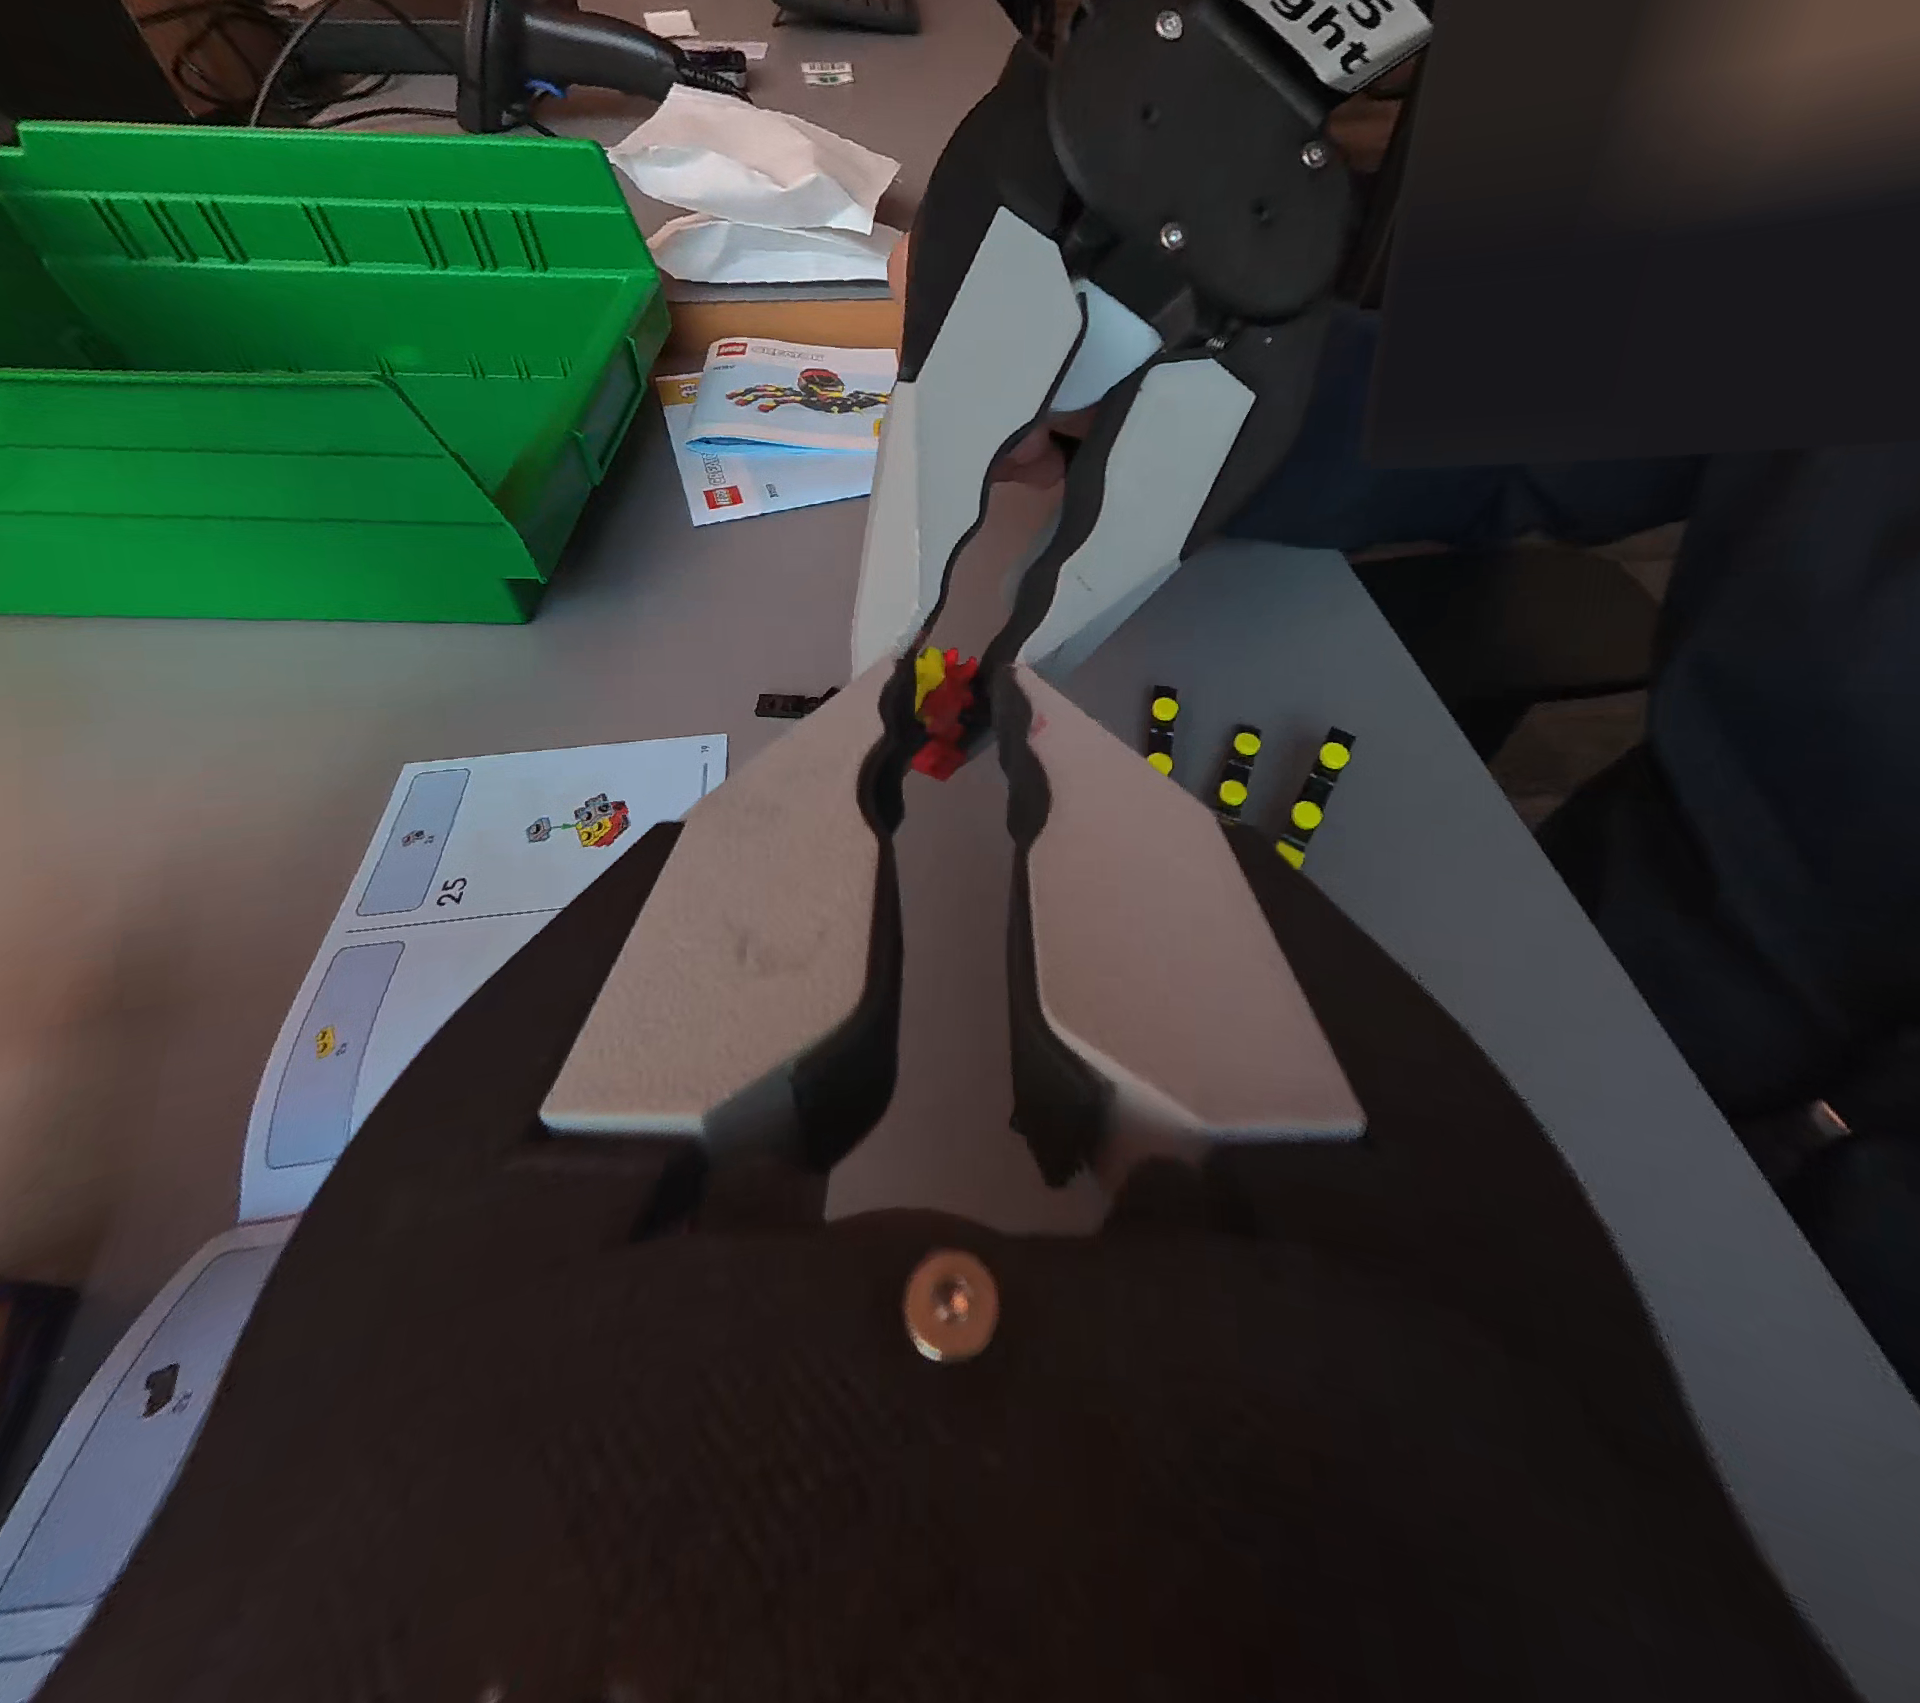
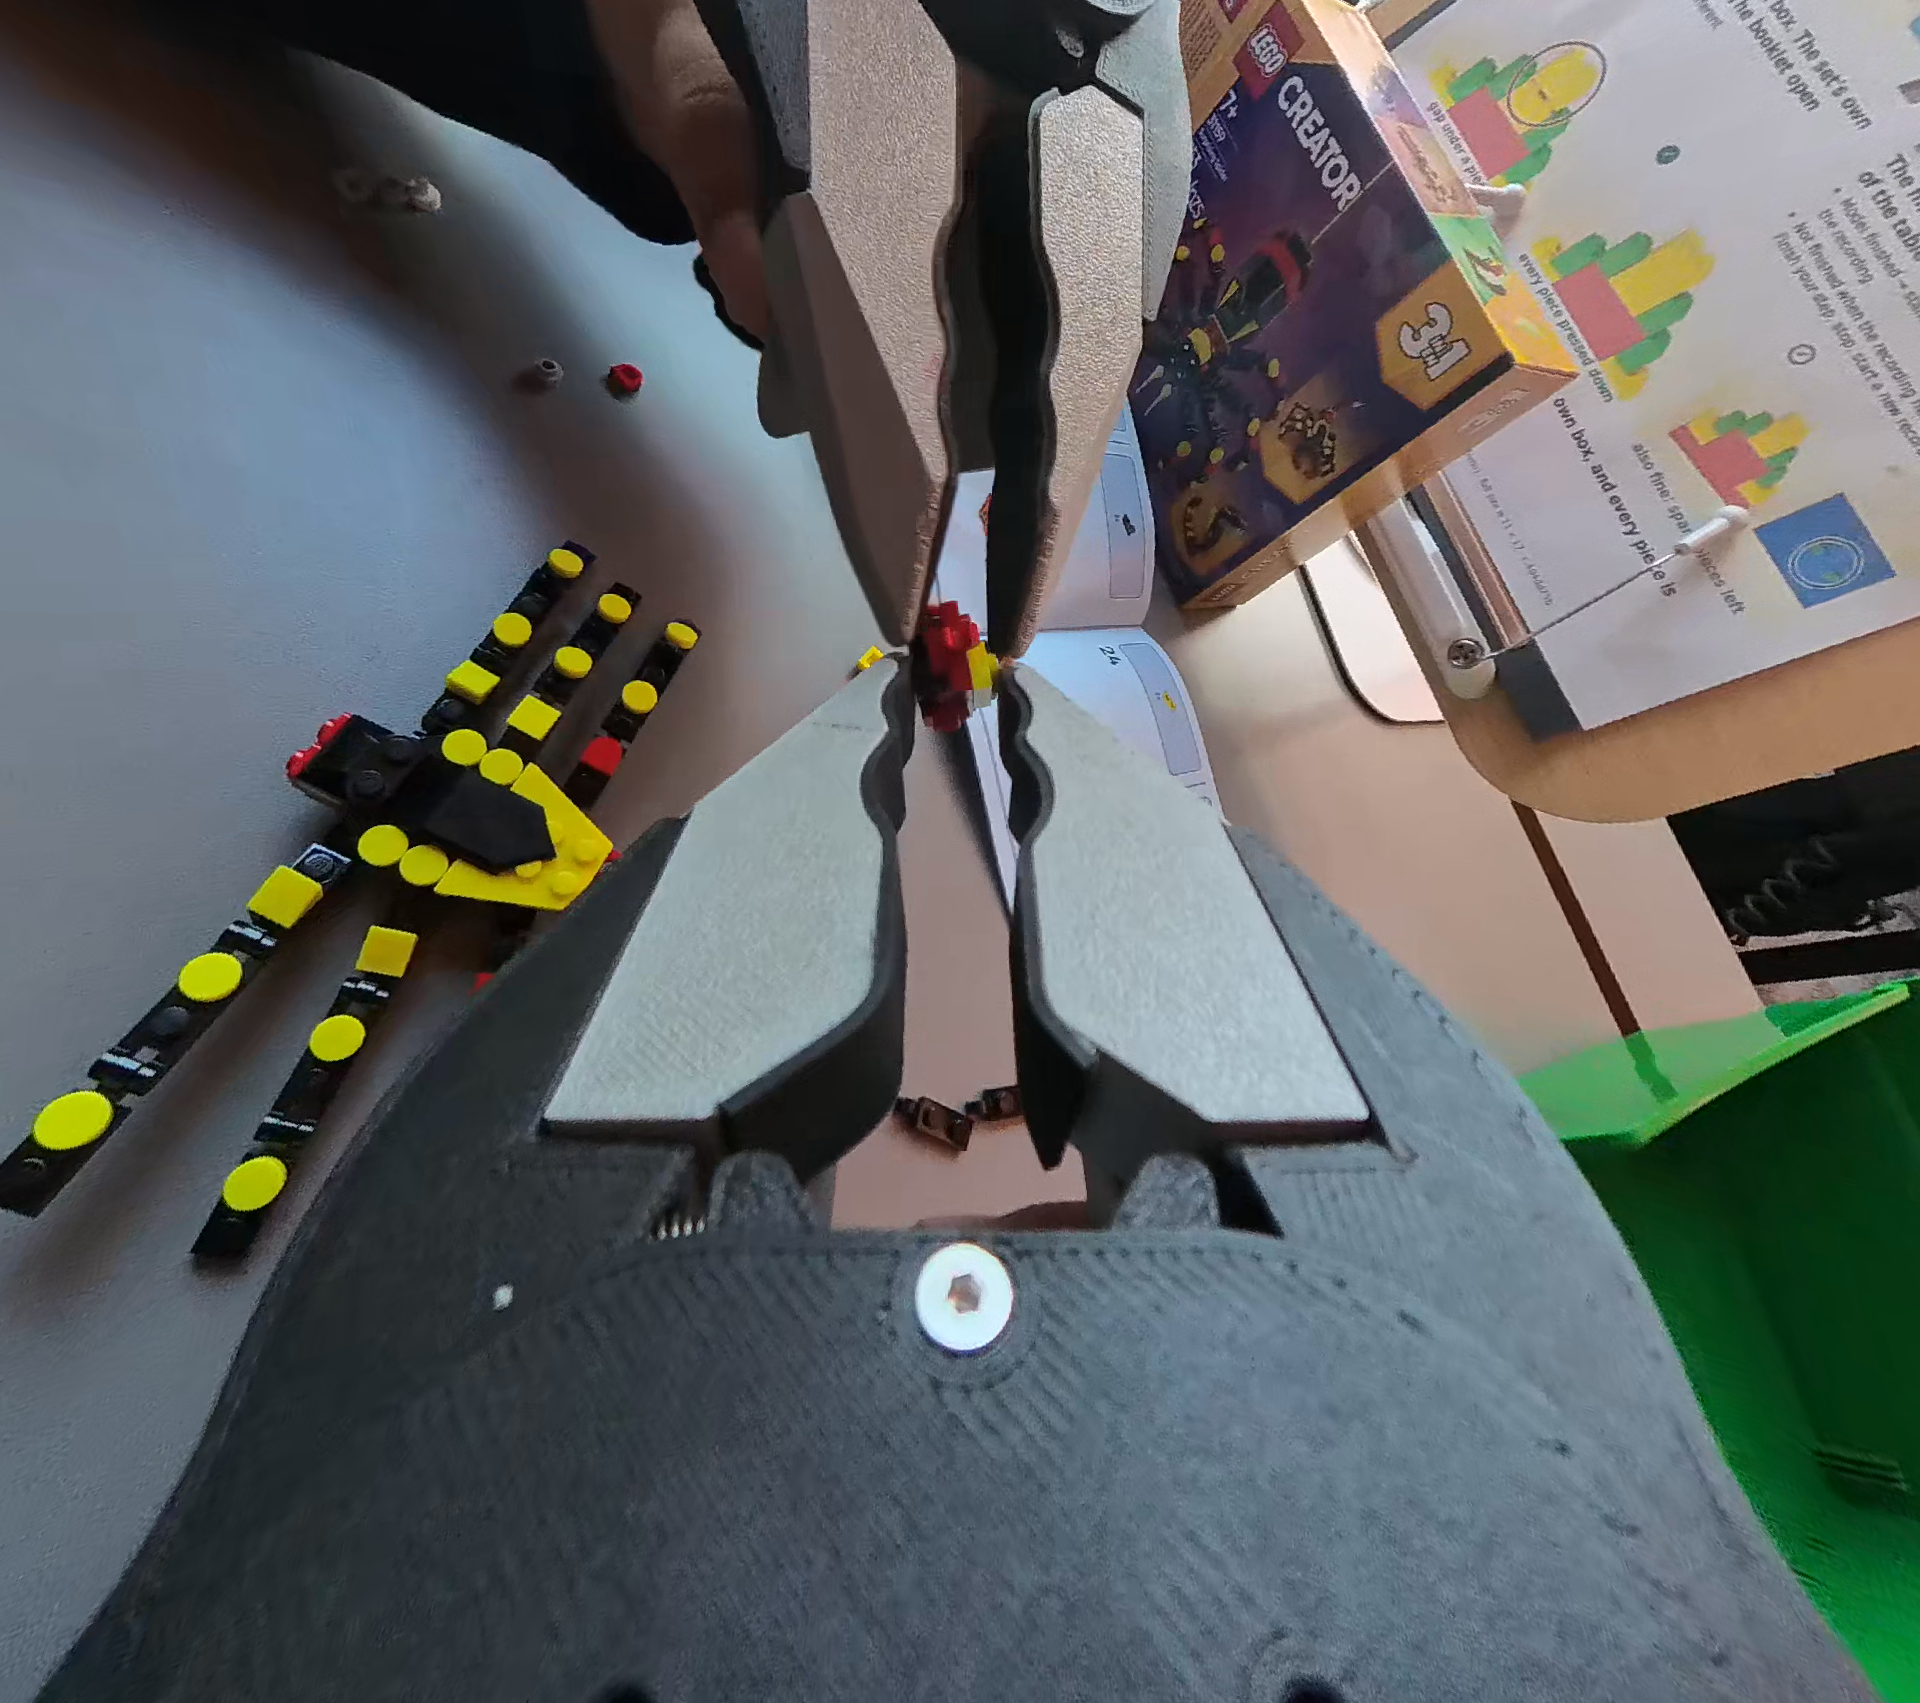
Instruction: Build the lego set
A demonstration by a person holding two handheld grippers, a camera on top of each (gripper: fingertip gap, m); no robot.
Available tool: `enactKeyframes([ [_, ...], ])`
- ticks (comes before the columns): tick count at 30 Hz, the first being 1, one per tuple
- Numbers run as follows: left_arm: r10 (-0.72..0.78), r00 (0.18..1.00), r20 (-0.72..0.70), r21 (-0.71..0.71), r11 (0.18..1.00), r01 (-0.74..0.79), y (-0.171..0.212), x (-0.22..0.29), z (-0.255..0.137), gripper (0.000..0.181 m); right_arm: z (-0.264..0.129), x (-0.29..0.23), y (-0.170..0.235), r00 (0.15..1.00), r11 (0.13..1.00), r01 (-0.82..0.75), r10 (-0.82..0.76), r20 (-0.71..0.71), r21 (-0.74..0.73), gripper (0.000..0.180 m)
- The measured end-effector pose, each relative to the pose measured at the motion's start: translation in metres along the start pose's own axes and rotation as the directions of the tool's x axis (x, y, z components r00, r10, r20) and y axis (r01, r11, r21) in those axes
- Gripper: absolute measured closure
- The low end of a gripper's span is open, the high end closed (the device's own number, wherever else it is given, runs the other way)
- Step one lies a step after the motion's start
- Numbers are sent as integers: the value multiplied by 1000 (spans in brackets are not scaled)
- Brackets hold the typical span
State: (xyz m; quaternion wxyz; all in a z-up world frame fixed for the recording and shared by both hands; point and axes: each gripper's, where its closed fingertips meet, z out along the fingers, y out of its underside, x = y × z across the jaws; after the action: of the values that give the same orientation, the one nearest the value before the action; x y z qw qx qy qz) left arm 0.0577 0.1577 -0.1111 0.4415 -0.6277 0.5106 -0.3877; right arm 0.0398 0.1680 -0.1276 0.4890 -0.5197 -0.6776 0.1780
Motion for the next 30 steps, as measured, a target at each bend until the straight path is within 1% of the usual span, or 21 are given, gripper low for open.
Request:
enactKeyframes([
  [1,10,1000,9,-14,1000,-10,2,-1,0,166,0,0,1,1000,1000,-4,4,0,-2,166],
  [3,37,999,40,-57,998,-35,8,-5,0,154,1,0,1,1000,1000,-16,16,11,2,166],
  [4,58,997,51,-74,996,-54,10,-6,0,155,1,-1,1,1000,1000,-23,22,19,8,166],
  [7,131,990,51,-84,988,-127,11,-2,0,170,2,-2,2,999,999,-40,40,32,8,166],
  [11,215,974,75,-122,971,-205,15,-3,1,171,4,-4,5,997,998,-57,57,48,-9,167],
  [15,292,952,92,-107,953,-282,12,-2,-1,171,2,-4,1,997,998,-61,59,53,19,165],
  [17,299,950,95,-60,954,-294,6,0,-4,171,-1,-4,-5,995,995,-77,73,66,59,162],
  [18,290,954,80,-11,957,-290,0,3,-6,172,-3,-4,-9,994,993,-88,82,75,83,160],
  [21,234,972,5,205,951,-230,-22,15,-20,172,-12,-3,-26,990,976,-120,104,95,180,157],
  [24,170,982,-84,368,921,-127,-37,23,-33,172,-20,-2,-45,989,950,-142,123,88,277,159],
  [27,168,975,-144,425,900,-92,-42,31,-37,172,-30,-4,-67,990,914,-137,113,83,381,164],
  [30,184,968,-168,444,891,-93,-43,37,-38,172,-34,-6,-72,997,911,-83,70,45,403,168],
])
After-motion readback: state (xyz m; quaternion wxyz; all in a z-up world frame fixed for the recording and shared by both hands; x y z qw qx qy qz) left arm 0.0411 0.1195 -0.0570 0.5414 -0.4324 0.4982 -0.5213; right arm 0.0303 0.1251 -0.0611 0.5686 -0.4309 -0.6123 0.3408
